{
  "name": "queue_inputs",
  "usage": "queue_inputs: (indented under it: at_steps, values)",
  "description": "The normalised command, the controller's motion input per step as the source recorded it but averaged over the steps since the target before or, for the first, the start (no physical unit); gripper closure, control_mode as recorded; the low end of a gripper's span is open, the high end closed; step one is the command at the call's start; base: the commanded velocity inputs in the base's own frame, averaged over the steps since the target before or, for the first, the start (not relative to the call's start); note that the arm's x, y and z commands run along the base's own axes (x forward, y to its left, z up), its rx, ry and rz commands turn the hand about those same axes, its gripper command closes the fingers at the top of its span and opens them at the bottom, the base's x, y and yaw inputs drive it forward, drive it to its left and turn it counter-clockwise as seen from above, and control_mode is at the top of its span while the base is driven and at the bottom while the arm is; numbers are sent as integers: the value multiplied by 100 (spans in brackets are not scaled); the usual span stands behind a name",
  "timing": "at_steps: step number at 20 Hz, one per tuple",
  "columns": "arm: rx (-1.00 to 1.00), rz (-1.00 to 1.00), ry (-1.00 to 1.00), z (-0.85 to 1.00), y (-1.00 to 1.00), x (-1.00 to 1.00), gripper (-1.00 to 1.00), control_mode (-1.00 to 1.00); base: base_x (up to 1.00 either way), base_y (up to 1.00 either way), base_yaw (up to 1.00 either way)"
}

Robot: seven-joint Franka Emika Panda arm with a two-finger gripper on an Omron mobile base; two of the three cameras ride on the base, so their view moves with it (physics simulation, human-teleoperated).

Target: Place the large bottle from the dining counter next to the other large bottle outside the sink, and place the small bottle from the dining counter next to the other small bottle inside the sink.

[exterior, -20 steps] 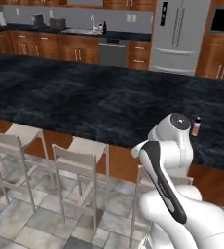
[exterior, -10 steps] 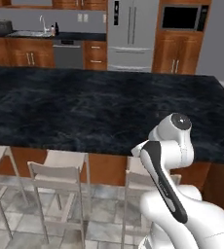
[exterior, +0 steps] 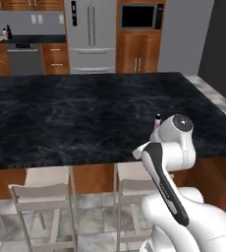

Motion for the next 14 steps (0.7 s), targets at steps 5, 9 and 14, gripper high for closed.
queue_inputs:
  at_steps: [5,9,14]
  values:
    - [0,0,0,0,0,0,-100,100,0,6,-15]
    - [0,0,0,0,0,0,-100,100,10,1,-12]
    - [0,0,0,0,0,0,-100,100,14,0,-11]
